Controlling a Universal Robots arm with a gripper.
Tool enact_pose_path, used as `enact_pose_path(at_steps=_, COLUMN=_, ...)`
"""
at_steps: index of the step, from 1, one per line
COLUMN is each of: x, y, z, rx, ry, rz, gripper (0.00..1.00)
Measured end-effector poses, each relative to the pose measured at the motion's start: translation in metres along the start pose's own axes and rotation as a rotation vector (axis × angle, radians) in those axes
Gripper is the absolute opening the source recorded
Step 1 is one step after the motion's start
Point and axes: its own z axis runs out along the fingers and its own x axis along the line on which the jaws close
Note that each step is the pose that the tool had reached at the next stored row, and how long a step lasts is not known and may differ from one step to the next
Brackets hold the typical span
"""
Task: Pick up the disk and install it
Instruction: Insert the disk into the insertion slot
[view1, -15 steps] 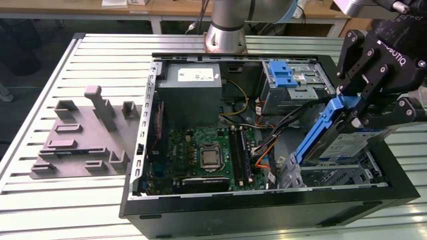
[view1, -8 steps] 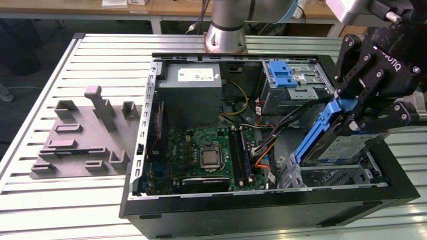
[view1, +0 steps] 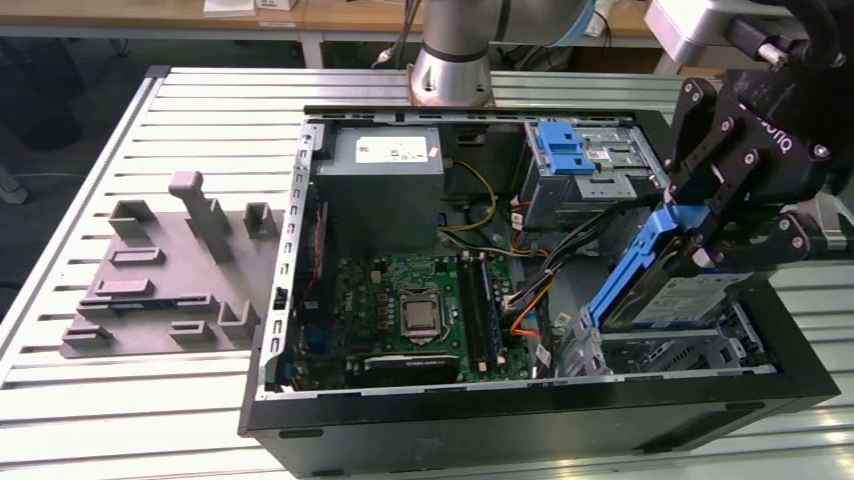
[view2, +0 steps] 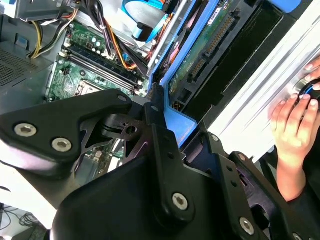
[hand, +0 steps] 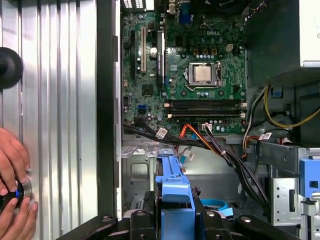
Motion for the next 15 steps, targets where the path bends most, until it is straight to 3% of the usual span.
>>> enact_pose_path(at_steps=15, x=0.0003, y=-0.0002, z=0.0104, rx=-0.0001, ry=0.0002, rz=0.0, gripper=0.36)
